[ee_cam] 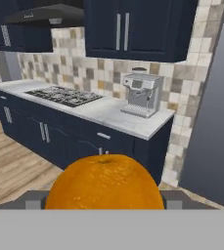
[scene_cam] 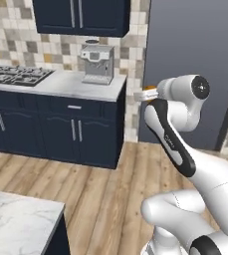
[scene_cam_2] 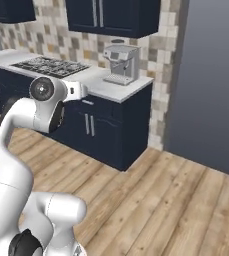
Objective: Retrieve the orange and apple from the fridge and place them into the bowl on the dining table.
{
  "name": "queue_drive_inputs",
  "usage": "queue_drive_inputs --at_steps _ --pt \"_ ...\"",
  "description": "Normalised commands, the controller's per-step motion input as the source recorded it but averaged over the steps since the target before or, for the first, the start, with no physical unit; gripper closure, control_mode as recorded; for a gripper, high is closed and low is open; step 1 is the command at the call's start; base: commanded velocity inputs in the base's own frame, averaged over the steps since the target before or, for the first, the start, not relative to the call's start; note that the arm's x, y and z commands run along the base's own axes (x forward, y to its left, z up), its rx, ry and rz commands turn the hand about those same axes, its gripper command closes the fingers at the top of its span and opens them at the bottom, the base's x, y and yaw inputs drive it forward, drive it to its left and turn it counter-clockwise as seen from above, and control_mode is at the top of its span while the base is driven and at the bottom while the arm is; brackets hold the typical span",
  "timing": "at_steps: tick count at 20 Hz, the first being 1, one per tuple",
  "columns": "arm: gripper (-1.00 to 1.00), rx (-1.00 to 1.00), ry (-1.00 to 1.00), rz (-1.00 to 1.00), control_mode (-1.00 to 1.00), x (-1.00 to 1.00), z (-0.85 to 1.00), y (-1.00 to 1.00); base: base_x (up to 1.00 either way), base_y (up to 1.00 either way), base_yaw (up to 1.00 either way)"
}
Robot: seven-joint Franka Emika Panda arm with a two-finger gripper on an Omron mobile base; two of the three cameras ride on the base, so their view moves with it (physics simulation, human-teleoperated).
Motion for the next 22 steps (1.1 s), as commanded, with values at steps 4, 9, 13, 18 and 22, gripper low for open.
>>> queue_drive_inputs --at_steps 4,9,13,18,22 --pt "1.0 0.0 0.0 0.0 1.0 0.0 0.0 0.0 -0.44 0.24 0.31" --pt "1.0 0.0 0.0 0.0 1.0 0.0 0.0 0.0 -0.4 0.24 0.3" --pt "1.0 0.0 0.0 0.0 1.0 0.0 0.0 0.0 -0.35 0.27 0.3" --pt "1.0 0.0 0.0 0.0 1.0 0.0 0.0 0.0 -0.39 0.46 0.26" --pt "1.0 0.0 0.0 0.0 1.0 0.0 0.0 0.0 -0.39 0.62 0.24"
